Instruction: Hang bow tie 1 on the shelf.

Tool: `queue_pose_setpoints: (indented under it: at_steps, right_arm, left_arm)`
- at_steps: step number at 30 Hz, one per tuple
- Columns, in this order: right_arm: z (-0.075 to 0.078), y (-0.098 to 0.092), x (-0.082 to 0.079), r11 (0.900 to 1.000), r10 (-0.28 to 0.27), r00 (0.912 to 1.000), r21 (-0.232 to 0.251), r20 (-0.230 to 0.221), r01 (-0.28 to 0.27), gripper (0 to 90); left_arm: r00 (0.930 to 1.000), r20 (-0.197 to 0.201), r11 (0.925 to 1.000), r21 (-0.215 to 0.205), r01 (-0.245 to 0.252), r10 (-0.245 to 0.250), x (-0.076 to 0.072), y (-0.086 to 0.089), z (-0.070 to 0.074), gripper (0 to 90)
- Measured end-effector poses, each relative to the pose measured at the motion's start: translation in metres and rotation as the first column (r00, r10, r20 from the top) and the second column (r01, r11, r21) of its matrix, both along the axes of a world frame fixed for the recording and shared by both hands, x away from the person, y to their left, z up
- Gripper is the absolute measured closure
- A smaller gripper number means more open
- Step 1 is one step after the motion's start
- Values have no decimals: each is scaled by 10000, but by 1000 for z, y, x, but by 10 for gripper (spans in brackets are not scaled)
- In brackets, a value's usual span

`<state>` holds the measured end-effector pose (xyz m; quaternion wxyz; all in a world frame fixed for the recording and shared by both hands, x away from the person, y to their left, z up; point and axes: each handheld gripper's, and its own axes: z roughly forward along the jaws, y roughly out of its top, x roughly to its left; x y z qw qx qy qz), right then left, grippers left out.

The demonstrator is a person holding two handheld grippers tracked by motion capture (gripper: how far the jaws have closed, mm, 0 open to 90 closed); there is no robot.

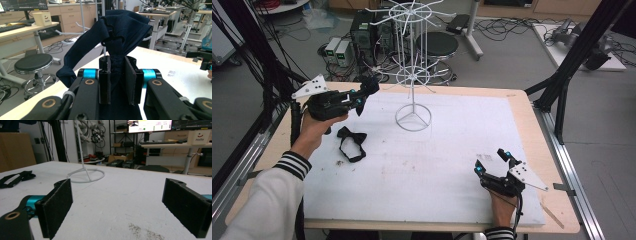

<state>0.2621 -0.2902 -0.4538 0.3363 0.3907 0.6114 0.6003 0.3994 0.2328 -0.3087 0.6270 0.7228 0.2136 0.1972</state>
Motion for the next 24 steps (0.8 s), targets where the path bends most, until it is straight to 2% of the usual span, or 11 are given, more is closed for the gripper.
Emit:
queue_pose_setpoints:
  at_steps: [2, 4, 6, 17, 24]
  right_arm:
    - [0, 0, 0, 10000, 7, 10000, -9, 5, -7, 90]
    - [0, 0, 0, 10000, 9, 10000, -6, 1, -9, 90]
    - [0, 0, 0, 10000, 22, 10000, 18, -10, -22, 90]
    - [0, 0, 0, 10000, 43, 10000, 10, -11, -43, 90]
    - [0, 0, 0, 10000, 44, 10000, 10, -3, -44, 90]
  left_arm:
    - [10000, 32, 10000, 33, -28, 28, 0, -2, 2, 753]
    - [10000, 60, 9998, -164, -57, 58, 0, -4, 3, 753]
    - [10000, 40, 9998, -176, -78, 78, 0, -6, 3, 754]
    - [9998, 199, 10000, 31, -12, 11, 3, -25, 9, 753]
    - [9998, 201, 9998, 184, -7, 4, 6, -34, 8, 753]
